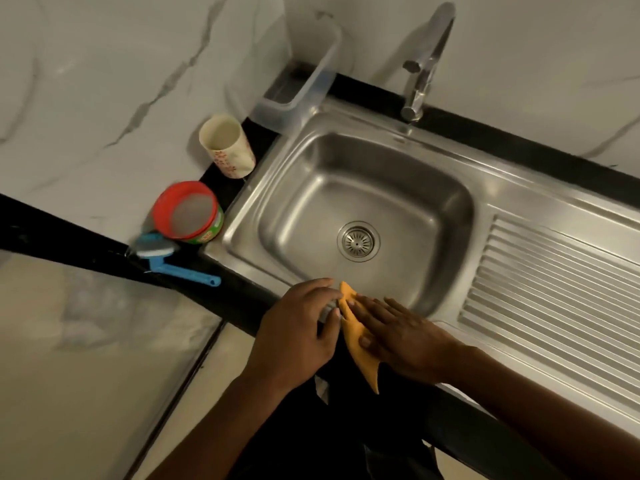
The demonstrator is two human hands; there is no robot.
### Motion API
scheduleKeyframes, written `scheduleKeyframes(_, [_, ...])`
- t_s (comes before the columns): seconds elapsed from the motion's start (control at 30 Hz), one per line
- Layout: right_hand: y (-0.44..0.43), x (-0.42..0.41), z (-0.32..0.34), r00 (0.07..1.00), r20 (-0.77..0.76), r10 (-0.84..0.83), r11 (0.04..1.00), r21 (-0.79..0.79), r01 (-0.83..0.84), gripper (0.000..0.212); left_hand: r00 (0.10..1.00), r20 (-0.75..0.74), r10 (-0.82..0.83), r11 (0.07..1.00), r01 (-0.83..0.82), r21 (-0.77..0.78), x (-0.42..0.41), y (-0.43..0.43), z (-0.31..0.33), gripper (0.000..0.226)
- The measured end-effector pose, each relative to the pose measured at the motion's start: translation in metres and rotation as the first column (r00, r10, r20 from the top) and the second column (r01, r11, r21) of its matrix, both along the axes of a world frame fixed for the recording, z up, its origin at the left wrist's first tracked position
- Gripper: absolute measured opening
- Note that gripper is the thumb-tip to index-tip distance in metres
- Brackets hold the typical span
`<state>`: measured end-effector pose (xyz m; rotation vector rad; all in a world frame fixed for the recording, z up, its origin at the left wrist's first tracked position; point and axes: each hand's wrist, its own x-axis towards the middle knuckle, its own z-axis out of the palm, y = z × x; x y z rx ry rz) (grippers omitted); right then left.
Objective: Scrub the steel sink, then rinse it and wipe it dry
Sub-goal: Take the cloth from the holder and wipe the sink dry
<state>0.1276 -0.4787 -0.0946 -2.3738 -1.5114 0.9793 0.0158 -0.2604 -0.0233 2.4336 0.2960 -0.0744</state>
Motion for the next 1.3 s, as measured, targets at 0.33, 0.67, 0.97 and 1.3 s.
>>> scheduleKeyframes(0.33, [0.121, 0.019, -0.017, 0.979, -0.202, 0.005, 0.984, 0.175, 0.031, 0.070, 0.991, 0.069, 0.118, 0.993, -0.117, -0.020, 0.005, 0.059, 0.007, 0.035])
scheduleKeyframes(0.67, [0.228, 0.038, -0.021, 0.983, -0.111, -0.143, 0.945, 0.280, 0.169, 0.055, 0.977, 0.070, 0.202, 0.979, -0.202, -0.014, 0.007, 0.135, 0.007, 0.034])
scheduleKeyframes(0.97, [0.230, 0.100, 0.002, 0.728, -0.358, -0.585, 0.670, 0.292, 0.683, 0.035, 0.976, 0.079, 0.203, 0.979, -0.205, 0.015, 0.013, 0.164, 0.017, 0.033])
scheduleKeyframes(1.3, [0.258, 0.039, -0.030, 0.970, -0.177, -0.167, 0.835, 0.497, 0.235, 0.055, 0.984, 0.108, 0.141, 0.990, -0.143, 0.004, 0.022, 0.166, 0.007, 0.030])
